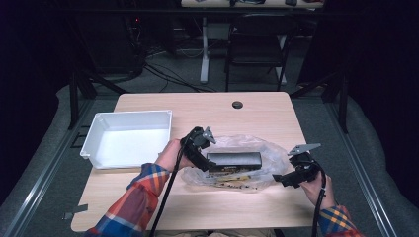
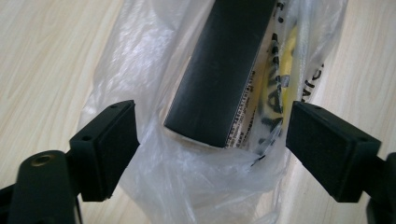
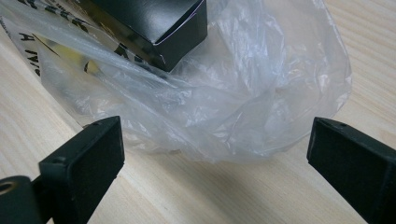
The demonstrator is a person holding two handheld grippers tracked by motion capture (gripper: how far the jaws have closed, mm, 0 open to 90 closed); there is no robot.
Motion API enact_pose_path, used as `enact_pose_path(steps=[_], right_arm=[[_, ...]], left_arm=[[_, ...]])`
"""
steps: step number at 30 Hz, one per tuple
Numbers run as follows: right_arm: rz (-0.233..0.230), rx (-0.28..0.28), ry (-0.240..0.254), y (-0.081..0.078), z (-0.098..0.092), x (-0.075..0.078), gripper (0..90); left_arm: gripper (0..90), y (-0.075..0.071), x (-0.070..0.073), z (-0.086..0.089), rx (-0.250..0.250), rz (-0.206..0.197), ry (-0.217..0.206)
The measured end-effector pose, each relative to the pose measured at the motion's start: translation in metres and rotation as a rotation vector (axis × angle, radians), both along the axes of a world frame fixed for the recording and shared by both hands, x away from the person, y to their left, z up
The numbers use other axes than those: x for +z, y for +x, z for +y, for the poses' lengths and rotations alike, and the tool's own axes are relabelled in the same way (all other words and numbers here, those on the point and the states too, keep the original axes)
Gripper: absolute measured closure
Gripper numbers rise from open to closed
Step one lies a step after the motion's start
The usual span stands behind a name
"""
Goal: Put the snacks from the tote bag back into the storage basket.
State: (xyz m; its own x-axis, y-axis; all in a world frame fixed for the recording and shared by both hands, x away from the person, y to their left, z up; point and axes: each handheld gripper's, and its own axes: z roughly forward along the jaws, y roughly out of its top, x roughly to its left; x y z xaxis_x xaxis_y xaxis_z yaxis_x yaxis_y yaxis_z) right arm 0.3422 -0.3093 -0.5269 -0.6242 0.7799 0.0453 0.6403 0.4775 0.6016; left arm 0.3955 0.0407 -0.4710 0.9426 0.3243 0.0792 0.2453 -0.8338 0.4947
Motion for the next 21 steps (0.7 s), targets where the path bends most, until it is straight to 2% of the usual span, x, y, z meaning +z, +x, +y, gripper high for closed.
enact_pose_path(steps=[5, 9, 12, 14, 21], right_arm=[[0.001, 0.004, -0.014, 0.000, 0.002, -0.001, 3.4], [0.005, 0.007, -0.020, 0.001, 0.004, -0.001, 3.3], [0.009, 0.011, -0.028, 0.001, 0.004, -0.001, 3.3], [0.006, 0.010, -0.024, 0.001, 0.003, -0.002, 3.1], [0.018, 0.005, -0.022, 0.002, 0.001, -0.002, 2.5]], left_arm=[[23.5, 0.003, -0.004, -0.013, -0.074, 0.012, 0.040], [30.1, 0.009, -0.006, -0.022, -0.100, 0.027, 0.055], [32.3, 0.014, -0.010, -0.027, -0.130, 0.019, 0.102], [32.7, 0.016, -0.013, -0.030, -0.138, 0.013, 0.112], [32.3, 0.025, -0.026, -0.036, -0.162, 0.057, 0.101]])
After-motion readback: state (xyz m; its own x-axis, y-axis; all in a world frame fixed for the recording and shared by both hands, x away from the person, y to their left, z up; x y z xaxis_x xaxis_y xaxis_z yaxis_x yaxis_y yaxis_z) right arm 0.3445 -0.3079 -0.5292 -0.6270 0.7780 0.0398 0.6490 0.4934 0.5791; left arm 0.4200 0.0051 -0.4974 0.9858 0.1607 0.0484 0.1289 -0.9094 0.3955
